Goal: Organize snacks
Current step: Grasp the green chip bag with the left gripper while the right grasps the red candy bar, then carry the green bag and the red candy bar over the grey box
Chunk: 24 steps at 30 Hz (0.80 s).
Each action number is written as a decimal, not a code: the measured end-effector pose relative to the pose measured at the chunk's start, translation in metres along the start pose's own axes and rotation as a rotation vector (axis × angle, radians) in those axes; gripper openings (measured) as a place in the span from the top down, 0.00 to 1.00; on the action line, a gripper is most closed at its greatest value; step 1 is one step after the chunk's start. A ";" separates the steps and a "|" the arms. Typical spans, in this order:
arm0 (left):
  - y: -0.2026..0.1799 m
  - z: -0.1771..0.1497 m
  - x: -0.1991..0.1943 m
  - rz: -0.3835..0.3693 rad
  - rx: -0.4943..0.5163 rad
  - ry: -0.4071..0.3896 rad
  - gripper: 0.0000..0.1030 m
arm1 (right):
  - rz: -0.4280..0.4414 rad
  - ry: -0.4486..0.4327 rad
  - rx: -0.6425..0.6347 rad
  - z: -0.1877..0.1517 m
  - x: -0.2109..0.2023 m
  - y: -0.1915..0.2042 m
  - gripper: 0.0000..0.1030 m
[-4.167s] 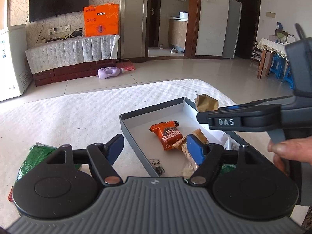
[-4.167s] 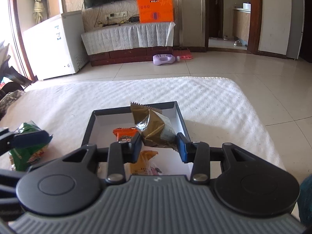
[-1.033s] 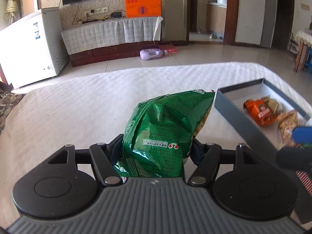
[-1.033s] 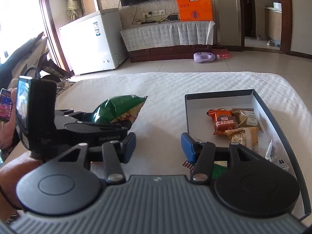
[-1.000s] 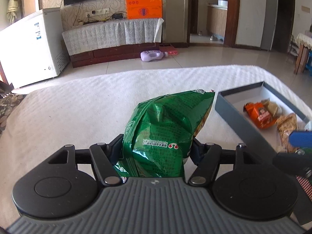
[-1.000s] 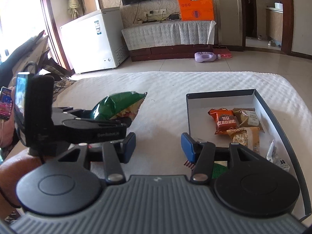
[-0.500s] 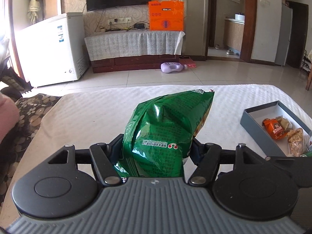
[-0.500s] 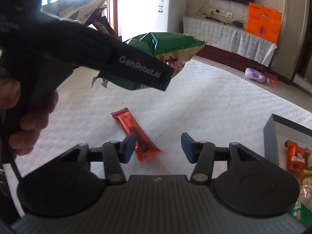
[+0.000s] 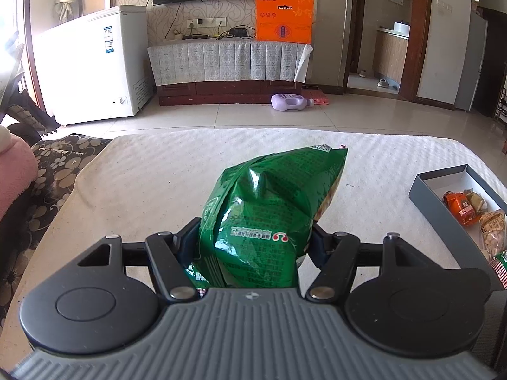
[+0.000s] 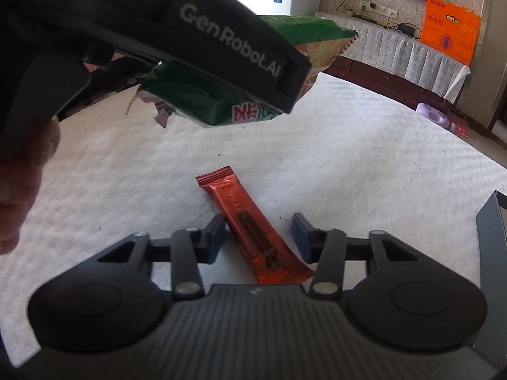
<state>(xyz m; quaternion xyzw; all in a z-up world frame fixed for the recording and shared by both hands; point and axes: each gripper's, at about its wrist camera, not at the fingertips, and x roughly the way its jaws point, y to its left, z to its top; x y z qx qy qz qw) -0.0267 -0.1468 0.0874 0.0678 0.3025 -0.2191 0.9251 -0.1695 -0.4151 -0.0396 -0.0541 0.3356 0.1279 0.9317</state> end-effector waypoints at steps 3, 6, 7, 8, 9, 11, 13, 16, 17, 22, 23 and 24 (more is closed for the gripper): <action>-0.003 0.000 0.002 0.002 -0.004 0.003 0.30 | 0.007 0.026 0.043 -0.001 -0.007 -0.005 0.74; -0.008 0.003 0.005 -0.002 -0.006 0.002 0.31 | -0.020 0.044 0.055 -0.007 -0.017 -0.008 0.75; -0.010 0.003 0.005 -0.003 -0.006 0.001 0.31 | -0.032 0.048 0.054 -0.008 -0.021 -0.008 0.75; -0.012 0.003 0.006 -0.005 -0.005 0.001 0.31 | -0.044 0.048 0.055 -0.010 -0.025 -0.009 0.76; -0.012 0.003 0.006 -0.007 -0.004 0.001 0.31 | -0.055 0.044 0.063 -0.012 -0.031 -0.012 0.76; -0.015 0.003 0.006 -0.009 0.002 0.000 0.31 | -0.076 0.025 0.087 -0.013 -0.043 -0.017 0.76; -0.018 0.002 0.007 -0.010 0.008 0.002 0.31 | -0.086 -0.003 0.111 -0.012 -0.056 -0.026 0.76; -0.021 0.000 0.009 -0.008 0.014 0.007 0.31 | -0.093 -0.045 0.150 -0.014 -0.077 -0.036 0.76; -0.023 0.000 0.010 -0.008 0.013 0.009 0.31 | -0.093 -0.060 0.157 -0.014 -0.084 -0.039 0.76; -0.033 0.000 0.011 -0.009 0.024 0.009 0.31 | -0.094 -0.117 0.189 -0.015 -0.114 -0.050 0.76; -0.035 -0.001 0.012 -0.009 0.026 0.010 0.31 | -0.092 -0.124 0.194 -0.015 -0.118 -0.051 0.76; -0.038 0.000 0.012 -0.009 0.029 0.010 0.31 | -0.090 -0.131 0.198 -0.016 -0.122 -0.054 0.76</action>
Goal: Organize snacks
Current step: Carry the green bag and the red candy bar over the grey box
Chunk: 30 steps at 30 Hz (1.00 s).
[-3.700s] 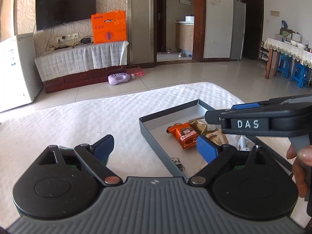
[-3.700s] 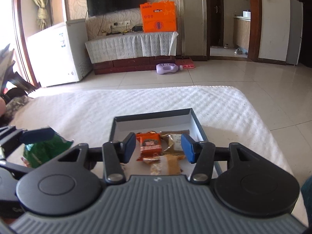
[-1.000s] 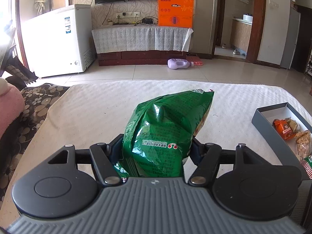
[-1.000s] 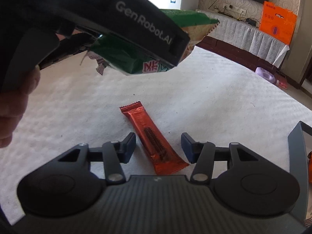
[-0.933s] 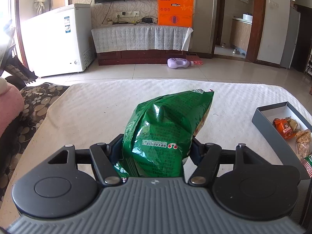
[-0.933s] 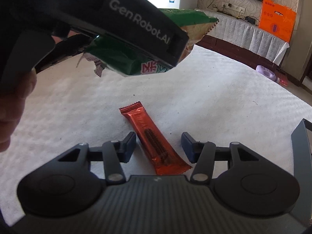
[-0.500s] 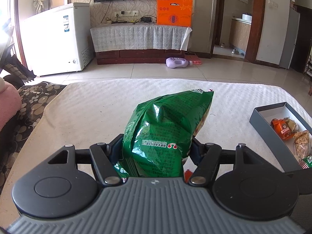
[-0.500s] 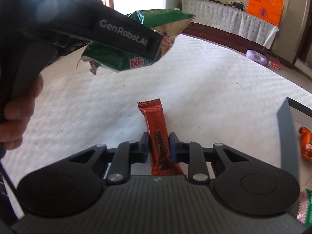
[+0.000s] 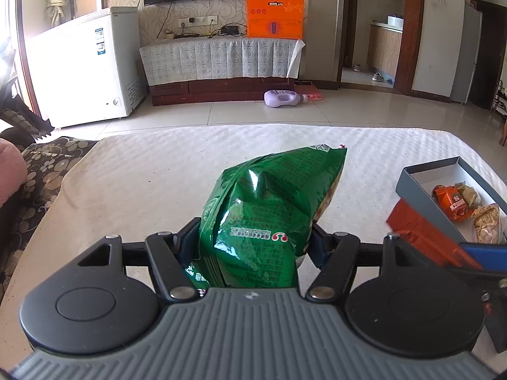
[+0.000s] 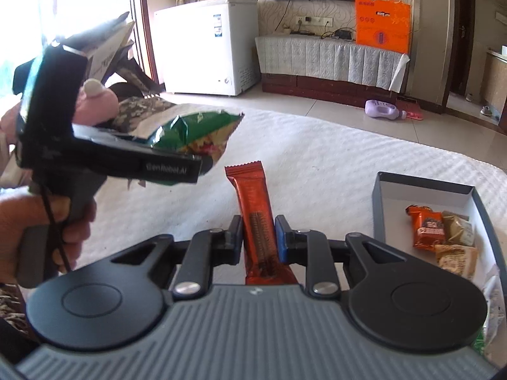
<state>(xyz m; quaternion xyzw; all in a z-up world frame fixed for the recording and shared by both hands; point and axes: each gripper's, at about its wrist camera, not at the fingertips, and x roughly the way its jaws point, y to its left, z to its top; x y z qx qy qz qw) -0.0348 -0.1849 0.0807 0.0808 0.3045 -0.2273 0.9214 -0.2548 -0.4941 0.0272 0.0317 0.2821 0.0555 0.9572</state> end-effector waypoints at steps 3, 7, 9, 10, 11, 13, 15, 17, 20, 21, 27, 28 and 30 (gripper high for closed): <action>-0.009 0.001 0.002 -0.002 0.009 0.002 0.31 | 0.005 -0.021 0.000 0.003 -0.011 -0.004 0.76; -0.021 0.002 0.003 -0.009 0.021 0.000 0.31 | 0.008 -0.049 0.002 0.004 -0.025 -0.006 0.76; -0.027 0.003 0.004 -0.014 0.028 0.000 0.31 | 0.013 -0.060 0.006 0.005 -0.032 -0.010 0.76; -0.031 0.004 0.004 -0.015 0.032 -0.001 0.31 | 0.013 -0.065 0.006 0.005 -0.035 -0.011 0.76; -0.034 0.004 0.005 -0.018 0.035 -0.001 0.31 | 0.012 -0.071 0.007 0.005 -0.038 -0.012 0.76; -0.041 0.004 0.005 -0.022 0.040 0.000 0.31 | 0.012 -0.083 0.009 0.006 -0.045 -0.015 0.76; -0.046 0.005 0.006 -0.026 0.043 -0.001 0.31 | 0.011 -0.094 0.013 0.007 -0.050 -0.019 0.76; -0.052 0.006 0.007 -0.032 0.044 -0.002 0.31 | 0.010 -0.102 0.018 0.006 -0.055 -0.022 0.76; -0.059 0.007 0.008 -0.041 0.052 -0.003 0.31 | 0.008 -0.111 0.025 0.006 -0.062 -0.028 0.76; -0.062 0.007 0.009 -0.043 0.055 -0.004 0.31 | 0.006 -0.114 0.028 0.006 -0.064 -0.031 0.76; -0.077 0.010 0.009 -0.060 0.058 -0.008 0.31 | -0.011 -0.134 0.045 0.005 -0.076 -0.045 0.76; -0.080 0.010 0.009 -0.064 0.059 -0.009 0.31 | -0.015 -0.137 0.050 0.005 -0.079 -0.047 0.76; -0.087 0.010 0.008 -0.072 0.065 -0.012 0.31 | -0.022 -0.143 0.061 0.004 -0.083 -0.053 0.76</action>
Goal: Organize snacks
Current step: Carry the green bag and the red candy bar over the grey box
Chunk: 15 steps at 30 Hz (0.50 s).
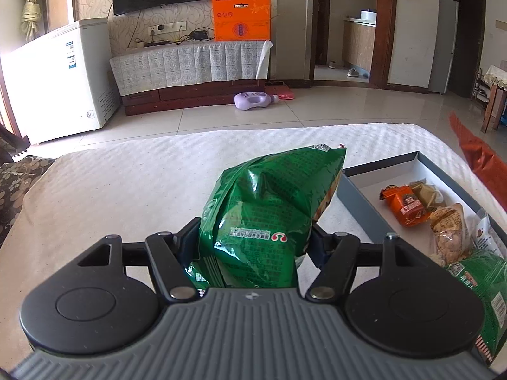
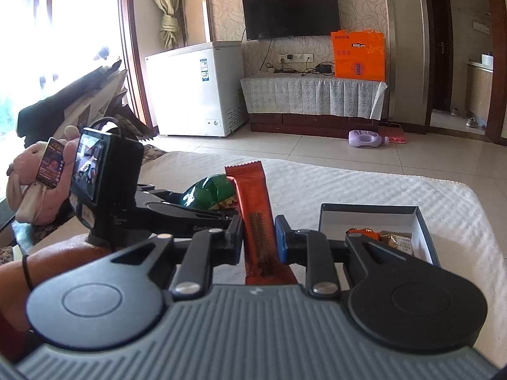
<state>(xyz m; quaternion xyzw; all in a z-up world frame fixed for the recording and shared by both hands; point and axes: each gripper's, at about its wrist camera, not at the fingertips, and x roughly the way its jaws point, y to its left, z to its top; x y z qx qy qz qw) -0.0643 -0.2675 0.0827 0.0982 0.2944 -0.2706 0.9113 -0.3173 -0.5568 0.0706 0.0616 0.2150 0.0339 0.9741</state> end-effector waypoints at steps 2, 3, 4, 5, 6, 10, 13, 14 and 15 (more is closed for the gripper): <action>-0.005 0.001 0.001 -0.006 0.006 -0.003 0.31 | -0.009 -0.004 0.005 -0.001 -0.004 -0.005 0.76; -0.008 0.001 0.001 -0.010 0.008 -0.004 0.31 | -0.013 -0.006 0.008 -0.001 -0.005 -0.008 0.76; -0.011 0.002 0.001 -0.013 0.009 -0.004 0.31 | -0.017 -0.009 0.010 -0.001 -0.007 -0.010 0.76; -0.013 0.002 0.001 -0.017 0.009 -0.005 0.31 | -0.020 -0.012 0.012 -0.001 -0.009 -0.011 0.76; -0.015 0.003 0.001 -0.020 0.009 -0.007 0.31 | -0.024 -0.015 0.014 -0.001 -0.011 -0.013 0.76; -0.027 0.004 0.003 -0.036 0.012 -0.011 0.31 | -0.040 -0.022 0.022 -0.003 -0.019 -0.020 0.76; -0.038 0.006 0.004 -0.049 0.018 -0.015 0.31 | -0.056 -0.027 0.032 -0.004 -0.025 -0.028 0.76; -0.041 0.007 0.004 -0.056 0.021 -0.017 0.31 | -0.064 -0.029 0.037 -0.004 -0.027 -0.031 0.76; -0.045 0.008 0.004 -0.060 0.024 -0.019 0.31 | -0.073 -0.031 0.045 -0.005 -0.030 -0.036 0.76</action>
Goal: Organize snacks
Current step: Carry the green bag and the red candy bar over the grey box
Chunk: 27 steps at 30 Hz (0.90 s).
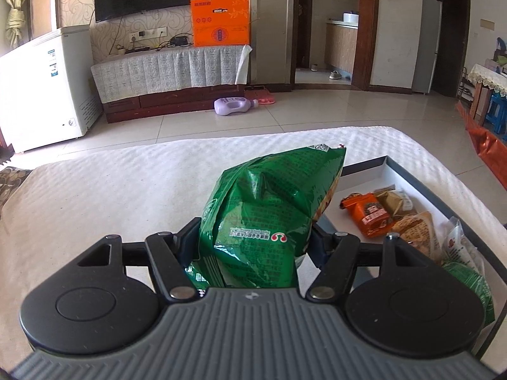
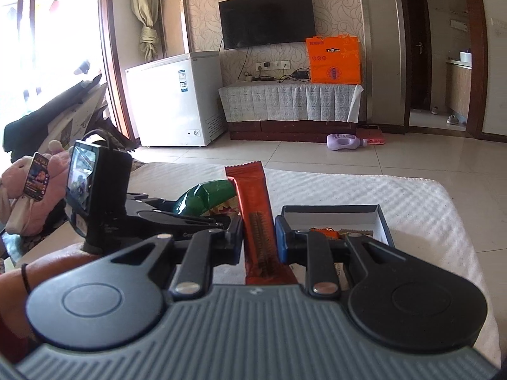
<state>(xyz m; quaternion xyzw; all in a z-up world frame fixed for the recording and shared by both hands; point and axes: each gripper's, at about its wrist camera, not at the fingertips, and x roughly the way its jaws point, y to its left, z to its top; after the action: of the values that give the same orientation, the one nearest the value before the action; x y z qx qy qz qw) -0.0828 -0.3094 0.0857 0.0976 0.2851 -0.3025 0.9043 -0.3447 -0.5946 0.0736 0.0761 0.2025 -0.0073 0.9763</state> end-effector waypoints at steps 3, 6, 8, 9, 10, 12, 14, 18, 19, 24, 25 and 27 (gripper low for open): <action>-0.012 0.002 0.003 -0.016 0.007 -0.001 0.31 | -0.028 -0.004 0.022 -0.001 -0.005 -0.012 0.76; -0.027 0.004 0.010 -0.033 0.013 0.001 0.31 | -0.050 -0.005 0.038 -0.005 -0.010 -0.023 0.76; -0.038 0.005 0.015 -0.043 0.016 0.002 0.31 | -0.060 -0.005 0.045 -0.007 -0.013 -0.029 0.76; -0.042 0.005 0.017 -0.046 0.017 0.002 0.31 | -0.065 -0.004 0.047 -0.008 -0.014 -0.031 0.76; -0.047 0.006 0.021 -0.052 0.016 0.004 0.31 | -0.069 -0.003 0.049 -0.008 -0.015 -0.034 0.76; -0.056 0.008 0.028 -0.061 0.012 0.007 0.31 | -0.075 -0.001 0.055 -0.011 -0.018 -0.039 0.76; -0.064 0.011 0.034 -0.072 0.010 0.010 0.31 | -0.080 0.003 0.059 -0.012 -0.018 -0.043 0.76; -0.081 0.012 0.049 -0.090 0.010 0.019 0.31 | -0.084 0.007 0.066 -0.013 -0.019 -0.047 0.76; -0.085 0.011 0.053 -0.091 0.014 0.019 0.30 | -0.085 0.009 0.066 -0.014 -0.019 -0.048 0.76; -0.102 0.015 0.066 -0.082 0.037 0.002 0.30 | -0.089 0.016 0.077 -0.016 -0.018 -0.057 0.76; -0.103 0.016 0.068 -0.084 0.033 -0.001 0.30 | -0.091 0.017 0.079 -0.016 -0.018 -0.058 0.76; -0.108 0.018 0.074 -0.089 0.036 -0.002 0.30 | -0.093 0.020 0.079 -0.016 -0.018 -0.059 0.76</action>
<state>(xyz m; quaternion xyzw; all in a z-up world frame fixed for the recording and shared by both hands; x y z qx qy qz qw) -0.0909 -0.4383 0.0576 0.1009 0.2826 -0.3475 0.8884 -0.3705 -0.6509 0.0574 0.1053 0.2151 -0.0601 0.9690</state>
